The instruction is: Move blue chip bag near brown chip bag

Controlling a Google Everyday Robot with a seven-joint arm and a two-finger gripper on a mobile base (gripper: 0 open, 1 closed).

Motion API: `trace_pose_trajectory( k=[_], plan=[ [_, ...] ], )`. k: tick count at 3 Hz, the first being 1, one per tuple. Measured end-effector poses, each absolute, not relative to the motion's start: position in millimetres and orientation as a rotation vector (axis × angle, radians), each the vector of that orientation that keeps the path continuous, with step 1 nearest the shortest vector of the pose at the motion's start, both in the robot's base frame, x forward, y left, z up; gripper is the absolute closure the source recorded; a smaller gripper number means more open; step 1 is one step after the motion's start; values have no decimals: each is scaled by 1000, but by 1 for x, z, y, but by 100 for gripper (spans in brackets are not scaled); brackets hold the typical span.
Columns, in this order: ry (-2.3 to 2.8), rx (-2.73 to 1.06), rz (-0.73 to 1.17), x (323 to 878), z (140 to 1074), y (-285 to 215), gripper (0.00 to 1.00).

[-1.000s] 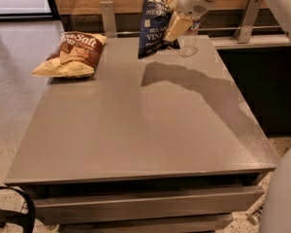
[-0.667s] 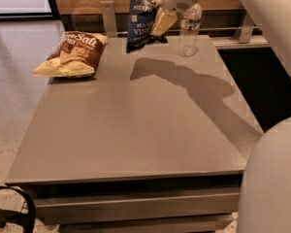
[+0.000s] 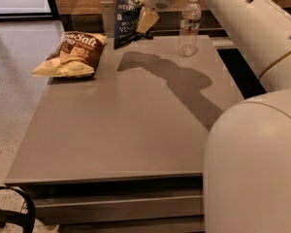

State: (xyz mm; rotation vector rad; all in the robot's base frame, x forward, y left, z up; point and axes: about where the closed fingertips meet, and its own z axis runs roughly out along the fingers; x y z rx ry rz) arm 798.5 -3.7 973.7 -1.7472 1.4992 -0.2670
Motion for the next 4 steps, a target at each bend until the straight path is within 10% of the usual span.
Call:
trace_pose_trajectory(
  k=[2, 4],
  plan=[
    [1494, -1762, -238, 809, 960, 16, 78],
    [1494, -1772, -229, 810, 953, 20, 31]
  ],
)
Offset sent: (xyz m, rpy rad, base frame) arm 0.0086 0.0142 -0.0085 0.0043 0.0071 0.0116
